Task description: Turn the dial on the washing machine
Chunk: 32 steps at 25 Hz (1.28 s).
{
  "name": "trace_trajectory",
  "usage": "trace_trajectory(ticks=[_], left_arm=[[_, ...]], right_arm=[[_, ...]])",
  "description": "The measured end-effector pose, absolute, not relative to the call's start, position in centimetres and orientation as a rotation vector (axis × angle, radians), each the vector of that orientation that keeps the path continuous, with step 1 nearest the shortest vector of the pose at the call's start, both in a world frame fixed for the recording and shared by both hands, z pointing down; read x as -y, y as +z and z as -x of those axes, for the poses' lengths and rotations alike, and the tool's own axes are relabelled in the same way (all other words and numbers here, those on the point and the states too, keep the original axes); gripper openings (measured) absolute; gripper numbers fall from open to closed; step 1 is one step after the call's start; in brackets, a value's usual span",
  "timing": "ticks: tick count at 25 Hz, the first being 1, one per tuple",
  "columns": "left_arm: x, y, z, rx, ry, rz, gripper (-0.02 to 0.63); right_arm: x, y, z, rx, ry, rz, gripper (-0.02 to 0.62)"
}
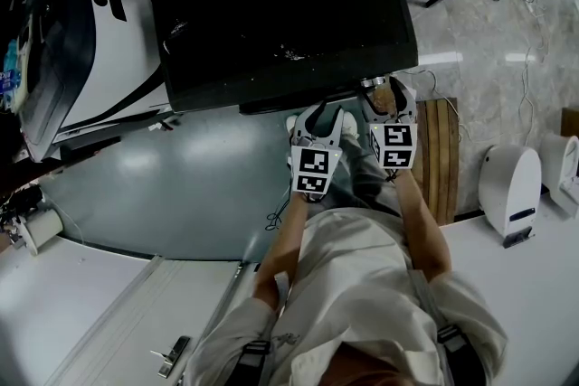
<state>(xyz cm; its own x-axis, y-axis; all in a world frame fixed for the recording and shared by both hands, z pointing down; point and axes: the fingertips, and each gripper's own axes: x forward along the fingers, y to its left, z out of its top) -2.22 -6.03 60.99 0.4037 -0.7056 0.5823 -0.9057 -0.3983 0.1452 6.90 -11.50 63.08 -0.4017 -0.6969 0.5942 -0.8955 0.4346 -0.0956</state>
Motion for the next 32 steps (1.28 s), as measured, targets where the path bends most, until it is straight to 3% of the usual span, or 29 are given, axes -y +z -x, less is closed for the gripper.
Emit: trace_trajectory(ticks=[14,19,32], left_arm=[[6.1,61.2,2.9,1.399,0.608,-2.199,0.127],[6.1,61.3,2.8,1.401,0.608,-2.198,0.127],[5.8,61.6,3.3,1.411,0.609,-2.180,0.127]], right_arm=[[11.7,63.2,-6.4,2.142,0.366,-1.296,0.311],[11.5,63.3,-6.2,2.146,0.399,-1.296,0.270],[11.5,63.5,-6.4,2.234,0.615,-1.334,0.267]])
